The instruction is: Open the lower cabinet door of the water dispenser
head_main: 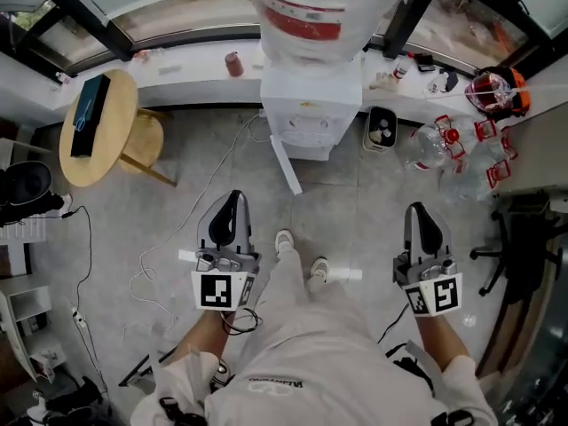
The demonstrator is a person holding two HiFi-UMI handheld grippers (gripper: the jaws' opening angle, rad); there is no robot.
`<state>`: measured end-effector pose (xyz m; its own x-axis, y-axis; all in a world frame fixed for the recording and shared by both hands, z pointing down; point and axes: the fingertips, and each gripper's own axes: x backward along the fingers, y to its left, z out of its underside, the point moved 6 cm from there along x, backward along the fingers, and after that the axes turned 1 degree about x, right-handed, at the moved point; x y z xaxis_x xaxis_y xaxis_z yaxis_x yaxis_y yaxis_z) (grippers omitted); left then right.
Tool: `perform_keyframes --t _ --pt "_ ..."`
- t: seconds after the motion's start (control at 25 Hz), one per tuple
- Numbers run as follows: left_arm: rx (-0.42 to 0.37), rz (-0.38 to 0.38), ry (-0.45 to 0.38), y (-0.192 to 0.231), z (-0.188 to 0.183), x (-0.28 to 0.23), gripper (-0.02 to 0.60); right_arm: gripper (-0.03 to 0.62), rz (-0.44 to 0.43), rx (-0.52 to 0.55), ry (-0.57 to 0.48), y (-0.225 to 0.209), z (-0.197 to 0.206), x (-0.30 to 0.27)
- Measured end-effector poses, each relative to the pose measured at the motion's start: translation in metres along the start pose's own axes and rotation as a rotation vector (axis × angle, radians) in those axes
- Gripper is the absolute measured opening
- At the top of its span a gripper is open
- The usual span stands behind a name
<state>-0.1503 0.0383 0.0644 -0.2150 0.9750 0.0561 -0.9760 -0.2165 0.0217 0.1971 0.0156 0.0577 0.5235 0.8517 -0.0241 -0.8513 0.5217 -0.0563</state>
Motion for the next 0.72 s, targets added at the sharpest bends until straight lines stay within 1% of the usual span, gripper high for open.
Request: perform_keyframes --t 0.16,0.32,0.4,0.48,0.56,0.72 --pt "0.001 0.01 -0.007 -0.041 -0.015 0.031 0.008 0.032 0.016 0.058 0.02 -0.001 -0.01 0.037" --pt "0.063 0.042 0.004 -0.075 -0.019 0.062 0.008 0.032 0.052 0.054 0.04 0.008 -0.009 0.066" --pt "0.071 0.045 0.013 -0.084 -0.019 0.072 0.008 0.031 0.055 0.07 0.039 0.016 -0.01 0.077" --pt "0.061 0.03 0.01 -0.085 -0.021 0.081 0.008 0.031 0.066 0.082 0.034 0.026 -0.012 0.087" --pt "0.044 0.007 -0.002 -0.079 -0.024 0.09 0.008 0.031 0.089 0.067 0.031 0.036 -0.013 0.095" --pt "0.017 -0.011 -0.015 -0.056 -0.027 0.106 0.008 0.031 0.14 0.045 0.031 0.053 -0.013 0.11"
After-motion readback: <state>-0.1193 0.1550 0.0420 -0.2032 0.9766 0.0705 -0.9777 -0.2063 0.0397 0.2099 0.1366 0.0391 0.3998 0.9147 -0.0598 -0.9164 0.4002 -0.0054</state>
